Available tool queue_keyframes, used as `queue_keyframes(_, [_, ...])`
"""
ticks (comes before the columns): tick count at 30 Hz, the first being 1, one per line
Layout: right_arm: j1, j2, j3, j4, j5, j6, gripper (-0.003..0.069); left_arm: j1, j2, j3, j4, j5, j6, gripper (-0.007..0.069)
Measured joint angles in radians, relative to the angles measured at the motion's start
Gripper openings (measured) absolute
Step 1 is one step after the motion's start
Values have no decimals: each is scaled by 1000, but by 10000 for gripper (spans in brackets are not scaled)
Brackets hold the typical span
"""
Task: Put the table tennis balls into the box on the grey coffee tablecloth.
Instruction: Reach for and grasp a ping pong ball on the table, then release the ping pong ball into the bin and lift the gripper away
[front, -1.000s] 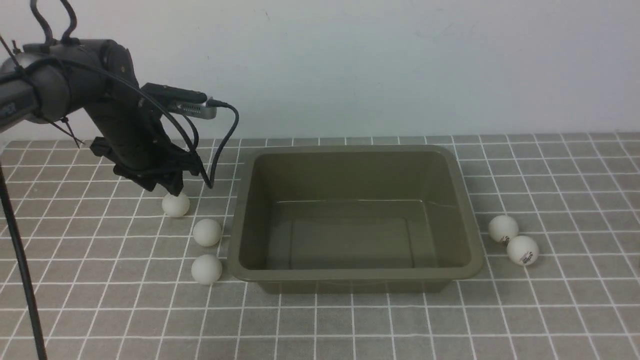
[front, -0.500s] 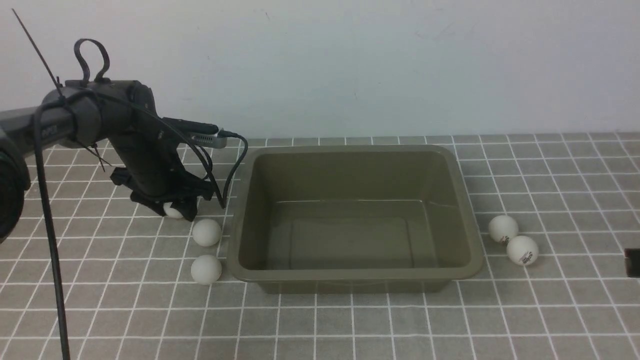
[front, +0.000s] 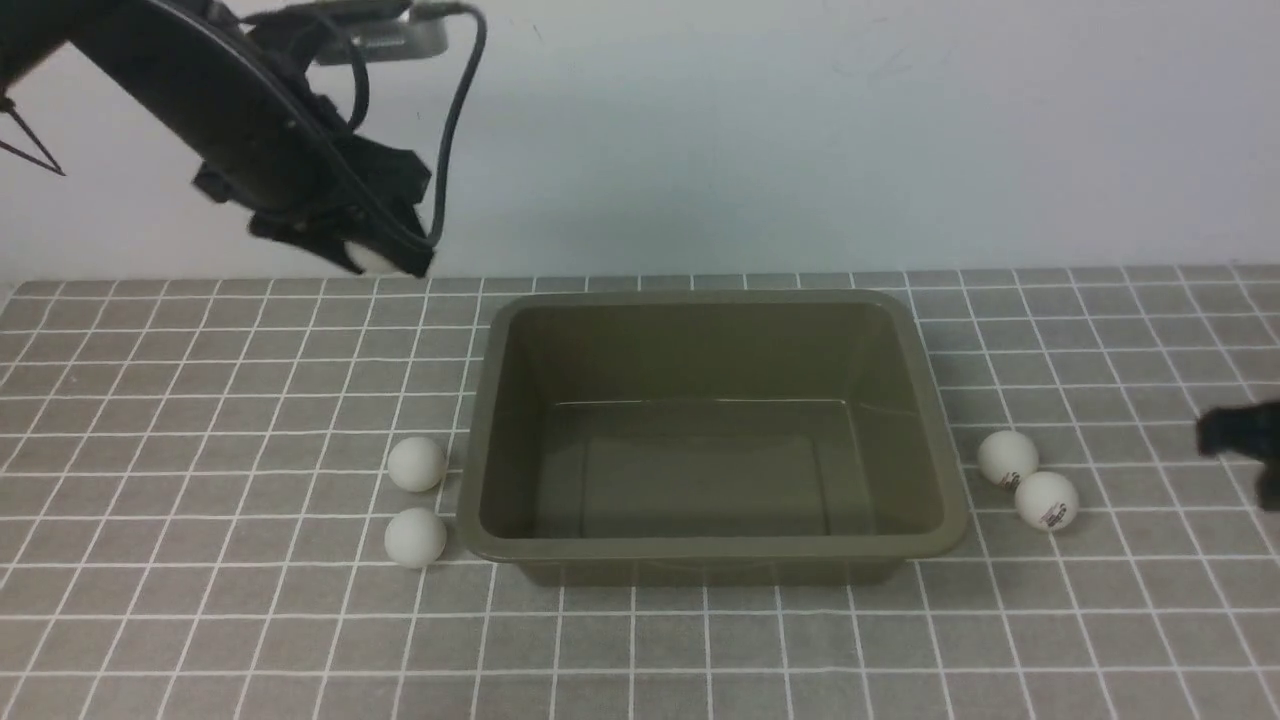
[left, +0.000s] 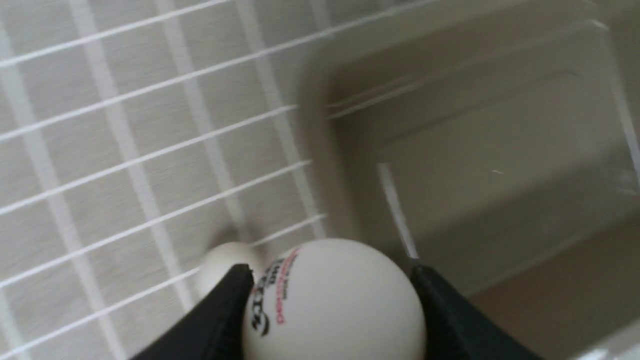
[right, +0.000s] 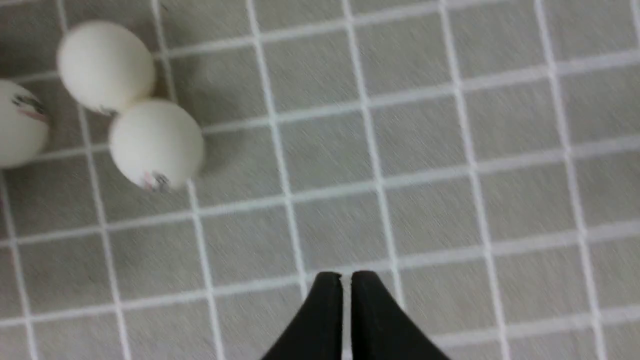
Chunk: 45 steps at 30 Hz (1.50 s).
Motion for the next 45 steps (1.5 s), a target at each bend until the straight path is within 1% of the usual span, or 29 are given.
queue_keyframes(2, [12, 47, -37, 32, -3, -43, 74, -21, 11, 1, -4, 0, 13, 344])
queue_keyframes(3, [26, 86, -66, 57, -5, -76, 111, -41, 23, 1, -4, 0, 20, 344])
queue_keyframes(4, [50, 146, -103, 86, -7, -115, 181, -76, 50, 1, 0, 0, 25, 344])
queue_keyframes(7, [77, 212, -153, 95, -7, -141, 283, -115, 84, 1, 17, -2, 26, 344])
queue_keyframes(8, [90, 271, -187, 98, -6, -149, 369, -147, 116, 1, 32, -9, 26, 347])
queue_keyframes(9, [93, 284, -195, 99, -6, -149, 390, -157, 127, 2, 39, -13, 26, 353])
queue_keyframes(10, [93, 295, -205, 100, -4, -155, 420, -167, 141, 2, 47, -20, 26, 367])
queue_keyframes(11, [97, 326, -221, 101, -2, -155, 476, -183, 155, 2, 62, -33, 25, 398])
queue_keyframes(12, [98, 357, -233, 103, 3, -158, 523, -197, 168, 2, 74, -42, 23, 451])
queue_keyframes(15, [98, 406, -242, 104, 6, -163, 585, -208, 175, -26, 97, -34, 11, 534])
queue_keyframes(17, [98, 442, -242, 111, 1, -170, 583, -202, 168, -82, 139, -10, -30, 538])
queue_keyframes(18, [98, 448, -242, 113, 1, -170, 577, -198, 162, -114, 168, -2, -57, 521])
queue_keyframes(19, [99, 460, -242, 119, -3, -175, 553, -189, 149, -139, 190, 0, -78, 480])
queue_keyframes(21, [100, 473, -245, 128, -3, -184, 449, -159, 100, -181, 244, 0, -120, 334])
queue_keyframes(22, [100, 473, -248, 136, 1, -187, 367, -138, 67, -187, 266, 0, -132, 236])
queue_keyframes(23, [100, 473, -250, 138, 19, -188, 338, -112, 29, -188, 282, 0, -139, 144])
queue_keyframes(24, [101, 464, -253, 136, 59, -189, 356, -83, -10, -178, 291, 1, -151, 83])
queue_keyframes(25, [101, 464, -253, 136, 59, -189, 356, -76, -18, -178, 291, 1, -154, 74])
queue_keyframes(28, [101, 365, -256, 130, 152, -171, 356, 36, -156, -64, 293, 2, -187, 6])
queue_keyframes(29, [101, 346, -257, 135, 156, -168, 356, 57, -171, -43, 293, 2, -189, 1])
queue_keyframes(30, [104, 276, -260, 155, 159, -157, 356, 97, -218, 52, 286, 3, -192, -5])
queue_keyframes(32, [127, 172, -263, 222, 119, -158, 356, 126, -248, 154, 268, 6, -187, -5])
queue_keyframes(34, [181, 113, -280, 297, 32, -211, 356, 126, -262, 311, 208, 6, -169, -5])
queue_keyframes(36, [215, 111, -300, 327, -2, -243, 356, 114, -261, 368, 181, 3, -154, -4])
queue_keyframes(37, [268, 140, -340, 361, -22, -278, 356, 91, -255, 470, 144, -31, -117, 4])
queue_keyframes(38, [268, 140, -340, 361, -22, -278, 356, 88, -254, 470, 144, -31, -117, 7])
queue_keyframes(41, [334, 243, -443, 375, 1, -306, 365, 19, -228, 565, 116, -131, -53, 80])
queue_keyframes(43, [344, 301, -505, 379, 50, -311, 407, -15, -198, 577, 111, -176, -36, 147])
queue_keyframes(45, [345, 341, -562, 377, 106, -315, 476, -45, -165, 579, 111, -211, -29, 232])
